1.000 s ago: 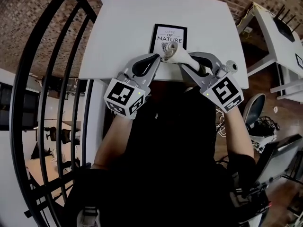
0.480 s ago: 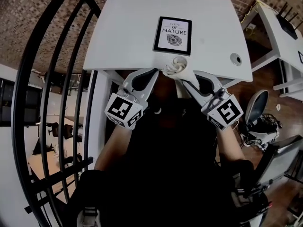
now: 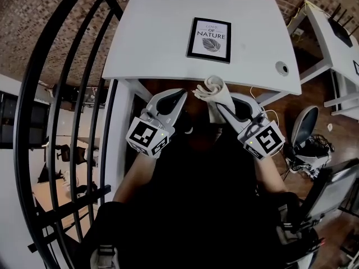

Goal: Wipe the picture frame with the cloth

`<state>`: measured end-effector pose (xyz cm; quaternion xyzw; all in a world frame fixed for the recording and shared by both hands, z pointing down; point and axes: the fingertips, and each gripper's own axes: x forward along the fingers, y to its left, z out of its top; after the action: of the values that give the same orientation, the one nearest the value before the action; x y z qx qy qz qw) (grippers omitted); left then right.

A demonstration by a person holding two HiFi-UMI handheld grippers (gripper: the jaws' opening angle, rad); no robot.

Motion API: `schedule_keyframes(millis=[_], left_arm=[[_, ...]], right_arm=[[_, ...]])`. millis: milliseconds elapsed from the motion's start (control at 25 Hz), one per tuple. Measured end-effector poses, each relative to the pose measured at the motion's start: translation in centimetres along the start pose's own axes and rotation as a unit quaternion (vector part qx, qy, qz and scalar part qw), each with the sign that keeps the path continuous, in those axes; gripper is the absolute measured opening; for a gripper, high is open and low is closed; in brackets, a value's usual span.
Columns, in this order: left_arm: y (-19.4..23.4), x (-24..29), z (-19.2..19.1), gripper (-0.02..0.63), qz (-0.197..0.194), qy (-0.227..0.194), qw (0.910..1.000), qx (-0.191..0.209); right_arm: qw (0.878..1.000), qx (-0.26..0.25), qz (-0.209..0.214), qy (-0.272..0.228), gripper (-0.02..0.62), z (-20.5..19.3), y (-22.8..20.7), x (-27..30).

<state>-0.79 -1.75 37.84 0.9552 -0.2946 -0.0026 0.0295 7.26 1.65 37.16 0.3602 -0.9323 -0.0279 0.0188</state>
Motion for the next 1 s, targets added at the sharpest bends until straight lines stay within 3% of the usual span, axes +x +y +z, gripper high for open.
schedule_keyframes(millis=[1000], left_arm=[[-0.7, 0.0, 0.1, 0.003, -0.009, -0.013, 0.9999, -0.005]], right_arm=[[0.999, 0.001, -0.028, -0.022, 0.100, 0.4, -0.7, -1.1]])
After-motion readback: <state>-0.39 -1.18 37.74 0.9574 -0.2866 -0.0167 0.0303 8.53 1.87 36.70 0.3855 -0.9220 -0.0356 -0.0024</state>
